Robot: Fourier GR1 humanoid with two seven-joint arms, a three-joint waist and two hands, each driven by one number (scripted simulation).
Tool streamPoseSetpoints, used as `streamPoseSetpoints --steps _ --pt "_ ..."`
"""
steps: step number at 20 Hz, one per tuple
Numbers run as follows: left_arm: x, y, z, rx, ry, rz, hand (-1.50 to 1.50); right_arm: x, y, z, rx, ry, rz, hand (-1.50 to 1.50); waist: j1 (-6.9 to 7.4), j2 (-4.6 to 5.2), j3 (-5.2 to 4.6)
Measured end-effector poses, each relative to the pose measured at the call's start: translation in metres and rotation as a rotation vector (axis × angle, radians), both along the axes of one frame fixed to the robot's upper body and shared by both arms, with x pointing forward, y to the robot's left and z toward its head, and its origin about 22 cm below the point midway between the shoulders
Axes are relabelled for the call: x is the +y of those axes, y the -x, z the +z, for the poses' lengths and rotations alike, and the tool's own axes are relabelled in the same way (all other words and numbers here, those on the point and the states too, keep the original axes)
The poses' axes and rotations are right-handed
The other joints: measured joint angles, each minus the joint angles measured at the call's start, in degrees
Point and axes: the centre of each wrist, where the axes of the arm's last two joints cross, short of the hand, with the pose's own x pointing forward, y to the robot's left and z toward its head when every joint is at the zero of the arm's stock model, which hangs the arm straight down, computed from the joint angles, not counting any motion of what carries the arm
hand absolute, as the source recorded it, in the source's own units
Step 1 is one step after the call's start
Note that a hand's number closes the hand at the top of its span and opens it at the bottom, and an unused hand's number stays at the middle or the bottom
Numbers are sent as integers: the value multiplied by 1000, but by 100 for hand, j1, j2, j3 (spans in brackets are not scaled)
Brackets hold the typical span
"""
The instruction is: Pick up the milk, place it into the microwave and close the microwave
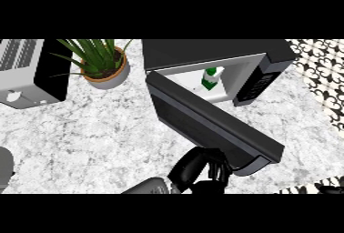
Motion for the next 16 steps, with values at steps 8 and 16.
streamPoseSetpoints --steps 8,16 --pt "-19 -33 41 -130 85 44 150 5 -22 26 -30 14 85 -150 -375 66 5" --pt "-25 -65 66 -176 90 116 150 10 -44 53 -92 5 148 -150 -714 181 27"
